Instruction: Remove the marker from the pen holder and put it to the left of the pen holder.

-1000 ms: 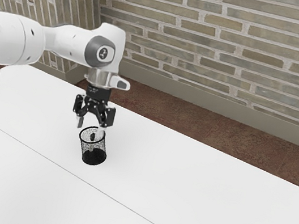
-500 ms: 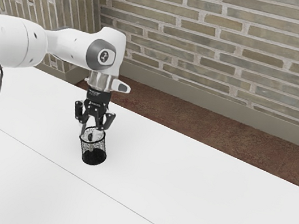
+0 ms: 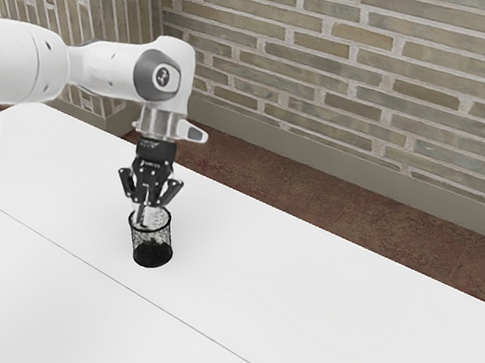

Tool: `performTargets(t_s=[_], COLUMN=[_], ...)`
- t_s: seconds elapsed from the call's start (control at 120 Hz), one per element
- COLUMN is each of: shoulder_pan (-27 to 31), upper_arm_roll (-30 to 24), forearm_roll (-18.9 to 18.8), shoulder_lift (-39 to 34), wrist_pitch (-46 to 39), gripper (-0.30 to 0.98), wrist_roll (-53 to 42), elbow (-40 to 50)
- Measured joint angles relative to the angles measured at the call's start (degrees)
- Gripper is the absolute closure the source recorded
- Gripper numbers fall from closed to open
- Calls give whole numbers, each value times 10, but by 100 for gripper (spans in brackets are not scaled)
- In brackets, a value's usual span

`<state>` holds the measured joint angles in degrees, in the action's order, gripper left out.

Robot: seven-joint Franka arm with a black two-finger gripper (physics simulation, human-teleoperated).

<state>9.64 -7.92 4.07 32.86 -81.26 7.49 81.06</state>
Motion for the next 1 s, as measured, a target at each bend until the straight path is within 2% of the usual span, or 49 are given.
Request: performTargets(t_s=[0.233, 0.583, 0.683, 1.0], shoulder_pan=[2, 28, 66, 127], upper_arm_roll=[1, -2, -1, 2], forearm_roll=[5, 5, 6, 1], shoulder_lift=[-28, -151, -147, -101], wrist_pitch=[32, 77, 81, 34], gripper=[77, 79, 79, 79], wrist_roll=[-16, -36, -44, -62], elbow=[-4, 3, 3, 30])
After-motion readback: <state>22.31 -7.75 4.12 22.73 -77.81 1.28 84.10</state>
